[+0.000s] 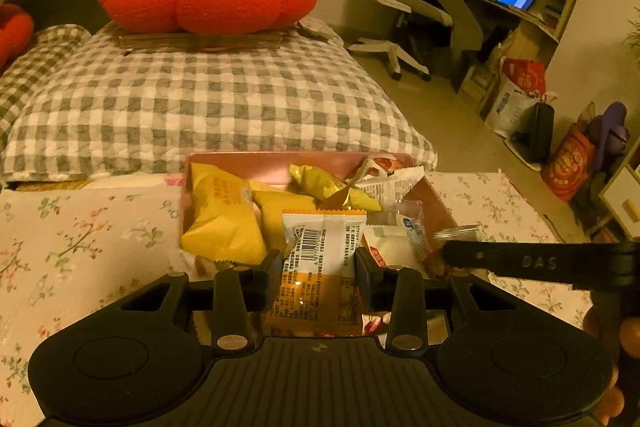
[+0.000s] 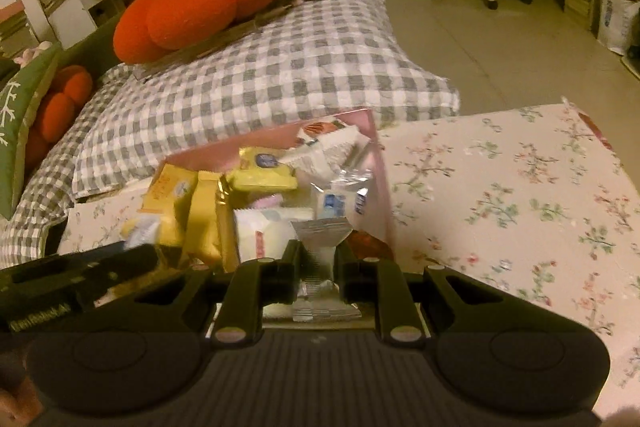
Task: Organize snacks
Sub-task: 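Place the orange-labelled packet in the box with the left gripper while the right gripper places the wrapper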
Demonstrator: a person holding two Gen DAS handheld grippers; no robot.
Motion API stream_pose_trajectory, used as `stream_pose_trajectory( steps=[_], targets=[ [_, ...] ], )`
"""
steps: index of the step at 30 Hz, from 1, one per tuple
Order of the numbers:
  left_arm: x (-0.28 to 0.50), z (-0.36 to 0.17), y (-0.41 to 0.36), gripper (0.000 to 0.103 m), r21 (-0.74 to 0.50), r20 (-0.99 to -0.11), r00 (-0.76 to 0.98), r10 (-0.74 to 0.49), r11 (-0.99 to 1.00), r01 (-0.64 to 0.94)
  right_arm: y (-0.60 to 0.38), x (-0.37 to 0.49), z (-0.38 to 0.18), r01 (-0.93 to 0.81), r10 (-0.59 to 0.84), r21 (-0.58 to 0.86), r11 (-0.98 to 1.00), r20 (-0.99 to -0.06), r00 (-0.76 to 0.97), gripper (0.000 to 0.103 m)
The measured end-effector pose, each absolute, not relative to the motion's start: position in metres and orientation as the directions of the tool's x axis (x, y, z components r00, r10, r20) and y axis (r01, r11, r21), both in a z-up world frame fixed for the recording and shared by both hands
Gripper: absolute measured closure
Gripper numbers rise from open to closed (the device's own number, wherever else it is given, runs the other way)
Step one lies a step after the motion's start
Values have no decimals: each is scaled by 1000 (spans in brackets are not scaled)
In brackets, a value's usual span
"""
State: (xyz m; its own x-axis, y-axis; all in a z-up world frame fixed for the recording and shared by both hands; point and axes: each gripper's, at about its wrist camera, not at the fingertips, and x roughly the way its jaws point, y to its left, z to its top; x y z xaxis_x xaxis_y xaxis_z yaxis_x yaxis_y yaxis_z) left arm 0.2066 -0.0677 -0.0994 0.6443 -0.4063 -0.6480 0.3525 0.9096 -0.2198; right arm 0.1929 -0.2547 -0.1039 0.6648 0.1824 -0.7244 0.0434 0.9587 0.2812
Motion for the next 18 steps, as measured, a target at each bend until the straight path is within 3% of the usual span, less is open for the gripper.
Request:
stream_pose_trajectory(
  steps=[18],
  targets=[
    [214, -122, -65, 64, -166, -680, 649, -341, 934, 316, -225, 206, -110, -1, 164, 225, 974, -707, 688, 85]
  ],
)
